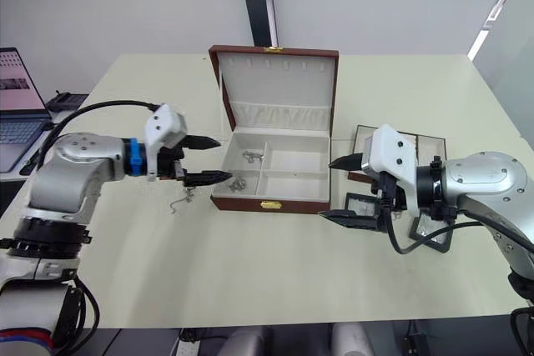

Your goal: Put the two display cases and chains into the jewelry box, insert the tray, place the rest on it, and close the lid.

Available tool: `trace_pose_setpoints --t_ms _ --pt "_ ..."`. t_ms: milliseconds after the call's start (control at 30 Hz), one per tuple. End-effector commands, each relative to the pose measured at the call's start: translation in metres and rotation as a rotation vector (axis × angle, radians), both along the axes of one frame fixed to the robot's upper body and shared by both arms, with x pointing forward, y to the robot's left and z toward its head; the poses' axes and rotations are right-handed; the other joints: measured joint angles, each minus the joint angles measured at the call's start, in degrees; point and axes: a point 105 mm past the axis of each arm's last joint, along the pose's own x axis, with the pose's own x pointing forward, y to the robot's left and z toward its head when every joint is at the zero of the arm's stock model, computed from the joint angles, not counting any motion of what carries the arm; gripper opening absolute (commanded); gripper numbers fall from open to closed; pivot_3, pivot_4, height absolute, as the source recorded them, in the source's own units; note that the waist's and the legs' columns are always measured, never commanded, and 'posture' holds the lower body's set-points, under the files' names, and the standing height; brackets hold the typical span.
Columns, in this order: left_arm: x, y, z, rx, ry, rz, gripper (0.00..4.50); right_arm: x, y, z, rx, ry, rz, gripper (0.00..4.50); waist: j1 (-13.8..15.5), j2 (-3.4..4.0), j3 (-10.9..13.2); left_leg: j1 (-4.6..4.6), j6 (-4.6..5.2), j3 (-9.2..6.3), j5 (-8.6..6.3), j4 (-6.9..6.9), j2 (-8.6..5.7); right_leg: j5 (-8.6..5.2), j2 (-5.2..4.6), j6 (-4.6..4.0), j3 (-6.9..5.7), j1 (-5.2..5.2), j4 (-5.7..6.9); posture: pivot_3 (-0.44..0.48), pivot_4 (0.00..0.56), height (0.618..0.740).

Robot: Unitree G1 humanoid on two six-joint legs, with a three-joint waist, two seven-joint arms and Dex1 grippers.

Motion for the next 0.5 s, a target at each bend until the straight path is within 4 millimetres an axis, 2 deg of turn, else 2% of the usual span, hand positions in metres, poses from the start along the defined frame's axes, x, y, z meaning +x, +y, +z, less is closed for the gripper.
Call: trace_pose_setpoints --t_ms 33,133,267,367,500 --pt "-0.004 0.035 0.015 -0.033 -0.064 0.112 4.48 0.003 -0.015 0.012 0.017 -0.068 -0.079 4.5 0.02 0.0 0.0 0.0 0.0 -0.02 0.0 0.0 0.0 0.0 0.0 0.0 0.02 0.0 -0.01 0.0 0.15 0.74" --pt "-0.011 0.061 0.009 -0.044 -0.057 0.202 4.48 0.004 -0.031 0.01 0.016 -0.069 -0.16 4.5 0.08 0.0 0.0 0.0 0.0 -0.06 0.0 -0.02 0.0 0.0 -0.01 0.0 0.03 -0.02 -0.01 0.0 0.15 0.74" --pt "-0.025 0.12 -0.008 -0.075 -0.094 0.445 4.48 0.001 -0.076 -0.002 -0.044 -0.123 -0.36 4.5 0.31 -0.01 -0.01 0.03 0.01 -0.08 -0.01 -0.04 0.0 0.0 -0.02 0.0 0.02 0.02 -0.02 0.0 0.15 0.74" --pt "-0.04 0.15 -0.03 -0.06 -0.113 0.555 4.48 0.0 -0.108 -0.006 -0.056 -0.204 -0.51 4.5 0.35 -0.01 0.0 0.05 0.02 -0.02 -0.02 -0.05 0.0 0.0 -0.03 0.0 0.06 0.03 0.0 0.0 0.15 0.74" --pt "-0.062 0.182 -0.055 -0.073 -0.092 0.694 4.48 -0.013 -0.155 -0.018 -0.067 -0.208 -0.692 4.5 0.37 -0.04 -0.03 0.1 0.21 0.01 -0.12 -0.05 0.0 0.0 -0.03 0.0 0.08 0.05 0.03 0.0 0.15 0.74"
